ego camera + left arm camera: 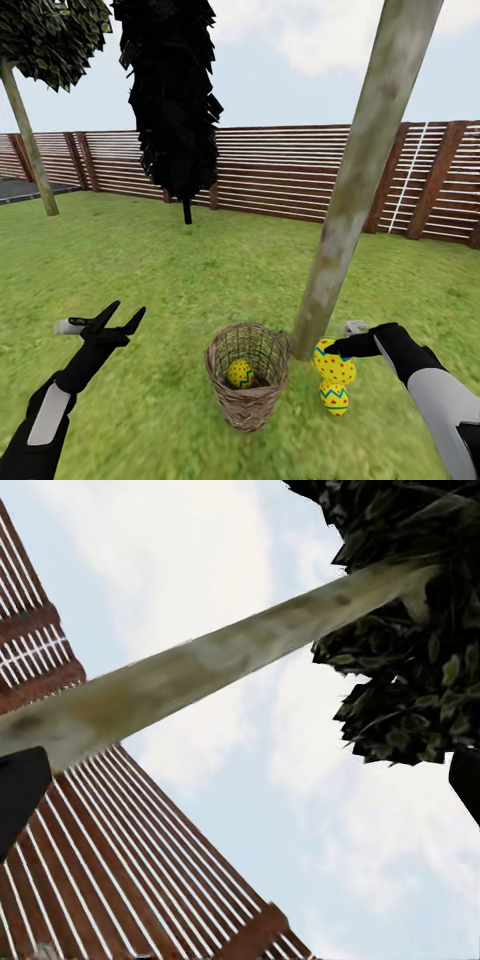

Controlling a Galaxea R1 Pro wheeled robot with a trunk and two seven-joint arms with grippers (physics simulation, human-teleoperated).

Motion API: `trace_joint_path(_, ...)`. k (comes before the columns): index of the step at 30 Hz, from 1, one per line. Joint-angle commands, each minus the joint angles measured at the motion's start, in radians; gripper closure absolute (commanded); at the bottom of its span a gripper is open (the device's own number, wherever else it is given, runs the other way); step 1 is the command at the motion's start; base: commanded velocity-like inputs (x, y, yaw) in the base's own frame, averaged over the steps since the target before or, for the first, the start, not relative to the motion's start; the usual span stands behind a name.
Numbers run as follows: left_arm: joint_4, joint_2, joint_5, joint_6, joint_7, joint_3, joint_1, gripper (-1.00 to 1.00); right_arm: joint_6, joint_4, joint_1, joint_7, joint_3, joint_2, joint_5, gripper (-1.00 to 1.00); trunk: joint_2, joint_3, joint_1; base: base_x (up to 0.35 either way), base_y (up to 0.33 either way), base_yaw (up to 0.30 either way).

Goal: Take the three Easter eggs out of the wicker basket on the lawn in the garden, then place them on the lawn next to a single tree (choose any tree) so that all three eggs are next to the same tree and none are left in the basket.

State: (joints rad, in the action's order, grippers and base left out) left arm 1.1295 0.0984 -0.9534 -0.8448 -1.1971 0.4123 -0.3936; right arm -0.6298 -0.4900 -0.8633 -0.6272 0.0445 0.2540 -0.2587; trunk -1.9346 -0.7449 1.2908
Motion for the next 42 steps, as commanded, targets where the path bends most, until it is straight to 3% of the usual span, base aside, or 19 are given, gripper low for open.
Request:
trace_joint_path(1,0.001,-0.021,-0.002,-0.008,0.001,-0.001,-0.001,-1.00,-0.002,0.000,0.000,0.016,0.005,-0.002,-0.009,1.00,0.000,0.000,0.000,0.000,-0.269,-0.230)
trace_joint_path(3,0.001,-0.040,-0.001,-0.007,0.002,-0.018,-0.001,-1.00,-0.001,0.008,0.000,0.030,0.005,-0.003,-0.008,1.00,0.000,0.002,0.000,0.000,-0.287,-0.230)
trace_joint_path(4,0.001,-0.045,0.000,-0.006,0.002,-0.044,-0.001,-1.00,0.000,0.013,0.000,0.047,0.005,-0.004,-0.008,1.00,0.000,0.003,0.000,0.000,-0.295,-0.230)
trace_joint_path(6,0.000,-0.049,0.001,-0.003,0.012,-0.075,-0.001,-1.00,0.023,0.021,0.001,0.171,0.005,-0.007,-0.002,1.00,0.000,0.006,0.000,0.000,-0.297,-0.231)
trace_joint_path(8,0.000,-0.054,0.001,-0.002,0.051,-0.080,-0.001,-1.00,0.063,0.060,0.001,0.239,0.004,-0.010,-0.003,1.00,0.000,0.008,0.000,0.000,-0.282,-0.230)
trace_joint_path(11,0.000,-0.071,0.001,-0.002,0.086,-0.083,-0.001,-1.00,0.099,0.085,0.001,0.276,0.005,-0.023,-0.003,1.00,0.000,0.011,0.000,0.011,-0.246,-0.230)
trace_joint_path(14,0.002,-0.072,0.006,0.008,0.132,-0.138,-0.001,-1.00,0.150,0.089,0.001,0.344,0.005,-0.026,0.001,1.00,0.000,0.014,0.000,0.004,-0.044,-0.229)
trace_joint_path(16,0.044,-0.074,0.007,0.018,0.239,-0.224,-0.001,-1.00,0.182,0.107,0.001,0.388,0.005,-0.039,-0.004,1.00,0.000,0.014,0.000,0.000,-0.002,-0.039)
trace_joint_path(18,0.153,-0.074,0.005,0.018,0.430,-0.347,-0.001,-1.00,0.246,0.133,0.001,0.397,0.004,-0.051,-0.004,1.00,0.000,0.014,0.000,0.000,0.000,-0.004)
trace_joint_path(19,0.190,-0.086,0.001,0.017,0.544,-0.415,-0.001,-1.00,0.265,0.151,0.001,0.402,0.004,-0.058,-0.007,1.00,0.000,0.014,0.000,0.000,0.000,0.000)
trace_joint_path(21,0.249,-0.113,0.002,0.011,0.665,-0.456,-0.001,-1.00,0.272,0.174,0.001,0.404,0.004,-0.071,-0.009,1.00,0.000,0.014,0.000,0.000,0.000,0.000)
trace_joint_path(23,0.288,-0.121,0.002,0.004,0.733,-0.494,-0.005,-1.00,0.278,0.180,0.001,0.405,0.004,-0.077,-0.011,1.00,0.000,0.014,0.000,0.000,0.000,0.000)
trace_joint_path(25,0.302,-0.123,0.002,0.000,0.752,-0.530,-0.021,-1.00,0.309,0.181,0.001,0.408,0.005,-0.079,-0.011,1.00,0.000,0.014,0.000,0.000,0.000,0.000)
trace_joint_path(27,0.304,-0.123,0.001,-0.003,0.755,-0.540,-0.039,-1.00,0.327,0.182,0.001,0.426,0.005,-0.079,-0.011,1.00,0.000,0.014,0.000,0.040,-0.047,0.000)
trace_joint_path(34,0.304,-0.136,0.001,-0.007,0.757,-0.545,-0.050,-1.00,0.345,0.182,0.002,0.461,0.003,-0.080,-0.008,1.00,0.000,0.014,0.000,0.217,-0.226,0.000)
trace_joint_path(38,0.303,-0.138,0.001,-0.008,0.757,-0.546,-0.049,-1.00,0.478,0.247,0.007,0.468,0.003,-0.082,-0.011,1.00,0.000,0.014,0.000,0.242,-0.243,0.000)
trace_joint_path(39,0.303,-0.138,0.001,-0.008,0.757,-0.559,-0.049,-1.00,0.536,0.280,0.008,0.490,0.003,-0.093,-0.012,1.00,0.000,0.014,0.000,0.243,-0.242,0.000)
trace_joint_path(40,0.303,-0.138,-0.001,-0.007,0.758,-0.596,-0.049,-1.00,0.592,0.321,0.009,0.538,0.002,-0.107,-0.025,1.00,0.000,0.014,0.000,0.255,-0.228,0.000)
trace_joint_path(42,0.303,-0.139,-0.003,-0.006,0.758,-0.644,-0.049,-1.00,0.658,0.387,0.009,0.631,0.002,-0.136,-0.091,1.00,0.000,0.014,0.000,0.277,-0.196,0.000)
